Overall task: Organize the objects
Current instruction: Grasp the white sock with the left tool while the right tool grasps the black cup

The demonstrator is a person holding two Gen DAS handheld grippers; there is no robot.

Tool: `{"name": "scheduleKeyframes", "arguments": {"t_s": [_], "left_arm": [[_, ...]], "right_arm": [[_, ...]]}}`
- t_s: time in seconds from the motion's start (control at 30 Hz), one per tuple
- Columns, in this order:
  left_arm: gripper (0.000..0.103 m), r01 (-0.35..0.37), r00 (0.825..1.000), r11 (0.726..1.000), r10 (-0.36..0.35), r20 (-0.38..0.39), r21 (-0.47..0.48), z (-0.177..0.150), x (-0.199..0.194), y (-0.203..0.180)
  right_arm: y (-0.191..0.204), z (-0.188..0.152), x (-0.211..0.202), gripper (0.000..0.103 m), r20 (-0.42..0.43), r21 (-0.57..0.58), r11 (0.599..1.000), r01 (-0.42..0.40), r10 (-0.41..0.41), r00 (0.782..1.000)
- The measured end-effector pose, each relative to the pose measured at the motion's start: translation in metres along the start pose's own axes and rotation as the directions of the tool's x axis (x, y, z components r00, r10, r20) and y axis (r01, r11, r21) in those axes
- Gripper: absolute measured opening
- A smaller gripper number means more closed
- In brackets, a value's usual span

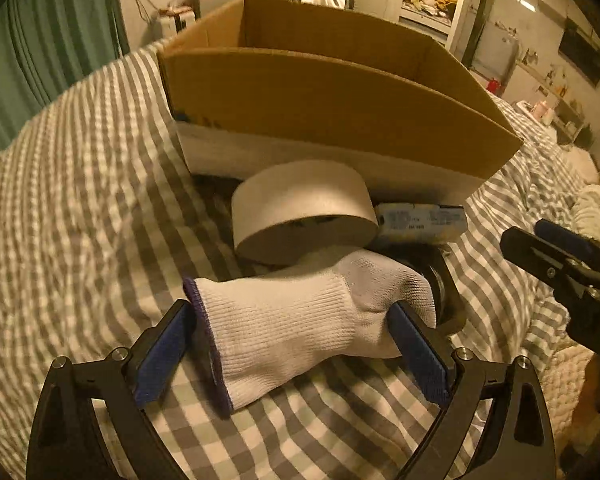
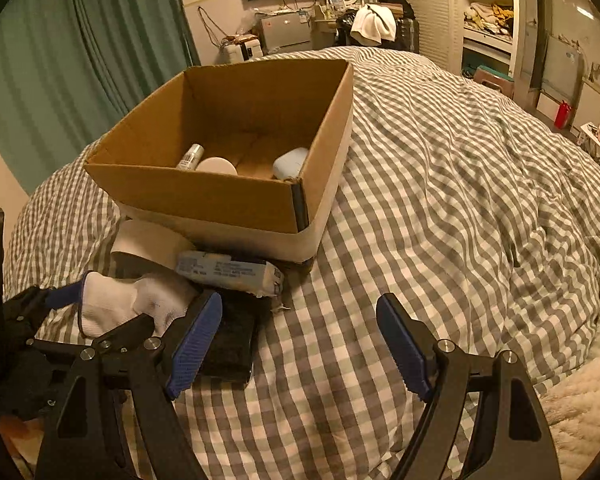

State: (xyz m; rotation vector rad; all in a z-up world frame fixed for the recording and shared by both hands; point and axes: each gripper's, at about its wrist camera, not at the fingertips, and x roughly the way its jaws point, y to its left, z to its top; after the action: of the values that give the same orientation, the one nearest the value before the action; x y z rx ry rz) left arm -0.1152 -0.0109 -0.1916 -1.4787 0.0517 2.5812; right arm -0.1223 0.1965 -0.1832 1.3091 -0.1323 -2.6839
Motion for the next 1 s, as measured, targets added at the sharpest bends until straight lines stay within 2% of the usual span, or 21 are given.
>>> {"name": "scheduleKeyframes", "arguments": {"t_s": [0.07,0.2,0.27,0.4,0.67,0.8,0.83,0.9,0.97,1.0], "left_arm": [[0.066,0.05,0.999,0.999,-0.05,0.004,0.017,-0.002,-0.003,-0.002],[0.039,0.024,0.999,0.997,-0.027,0.043,0.07,-0.005,-0.014,-0.012],[0.016,0.001,0.998,0.997,-0.005,0.059,0.072,-0.005,-0.02,-0.01],[0.015,-0.008,0.998,0.998,0.004,0.062,0.057,-0.002,-0.035,-0.003],[0.015,-0.136,0.983,0.987,0.123,0.139,0.091,0.009,-0.067,0.006],[0.015,-0.148,0.98,0.987,0.137,0.143,0.068,0.014,-0.072,0.015],[0.015,-0.154,0.979,0.986,0.143,0.142,0.067,0.015,-0.073,0.014],[0.015,-0.157,0.979,0.985,0.147,0.139,0.064,0.013,-0.073,0.015],[0.015,-0.159,0.979,0.985,0.149,0.141,0.062,0.011,-0.075,0.015],[0.015,-0.161,0.978,0.985,0.151,0.143,0.061,0.011,-0.077,0.015]], "right_arm": [[-0.001,-0.001,0.003,0.08,-0.011,0.007,1.0,0.0,0.0,1.0],[0.003,-0.004,0.009,0.08,-0.028,0.003,1.0,-0.002,0.003,1.0],[0.005,-0.005,0.01,0.08,-0.032,-0.003,1.0,-0.002,0.002,0.999],[0.009,-0.005,0.011,0.079,-0.037,-0.004,1.0,-0.021,0.021,0.999],[0.03,-0.012,0.025,0.079,-0.081,-0.04,0.997,-0.072,0.068,0.994],[0.041,-0.017,0.038,0.078,-0.119,-0.054,0.993,-0.101,0.094,0.989],[0.043,-0.019,0.043,0.076,-0.135,-0.056,0.993,-0.105,0.097,0.986],[0.047,-0.021,0.05,0.057,-0.162,-0.064,0.992,-0.106,0.094,0.982],[0.05,-0.024,0.051,0.05,-0.182,-0.08,0.99,-0.118,0.102,0.978],[0.052,-0.024,0.05,0.05,-0.179,-0.086,0.989,-0.117,0.1,0.979]]}}
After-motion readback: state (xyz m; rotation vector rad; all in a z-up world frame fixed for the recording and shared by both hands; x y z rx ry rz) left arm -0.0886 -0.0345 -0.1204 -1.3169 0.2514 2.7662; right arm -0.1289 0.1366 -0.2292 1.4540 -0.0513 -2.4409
